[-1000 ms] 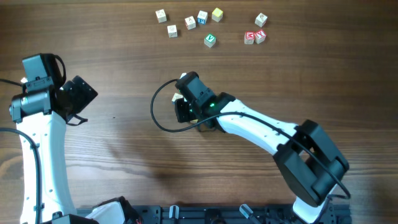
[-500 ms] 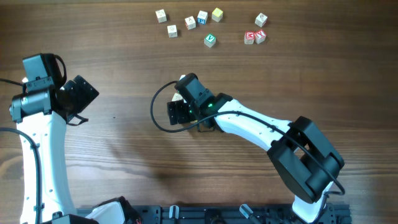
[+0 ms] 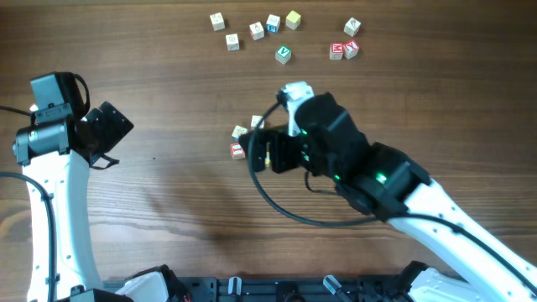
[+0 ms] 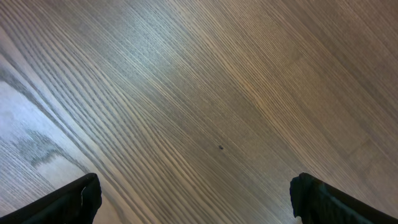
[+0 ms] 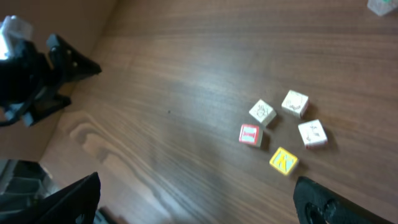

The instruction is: Form a circle

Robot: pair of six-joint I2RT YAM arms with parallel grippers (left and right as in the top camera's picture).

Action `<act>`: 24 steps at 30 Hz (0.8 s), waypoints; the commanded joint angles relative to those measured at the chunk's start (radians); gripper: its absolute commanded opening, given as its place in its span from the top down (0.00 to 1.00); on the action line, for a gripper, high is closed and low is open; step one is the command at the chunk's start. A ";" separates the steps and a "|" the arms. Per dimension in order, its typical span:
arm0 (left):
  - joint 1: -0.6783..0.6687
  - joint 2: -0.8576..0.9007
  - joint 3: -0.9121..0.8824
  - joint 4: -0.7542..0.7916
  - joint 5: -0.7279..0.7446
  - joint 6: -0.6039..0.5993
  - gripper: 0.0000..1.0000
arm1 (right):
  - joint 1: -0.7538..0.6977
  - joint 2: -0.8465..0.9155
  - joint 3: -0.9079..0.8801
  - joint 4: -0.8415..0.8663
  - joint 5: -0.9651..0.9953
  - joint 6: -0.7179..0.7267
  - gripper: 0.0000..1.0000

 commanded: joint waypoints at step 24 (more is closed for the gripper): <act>0.005 -0.002 0.003 0.000 0.008 -0.009 0.00 | -0.023 -0.067 0.006 -0.188 0.696 0.294 0.00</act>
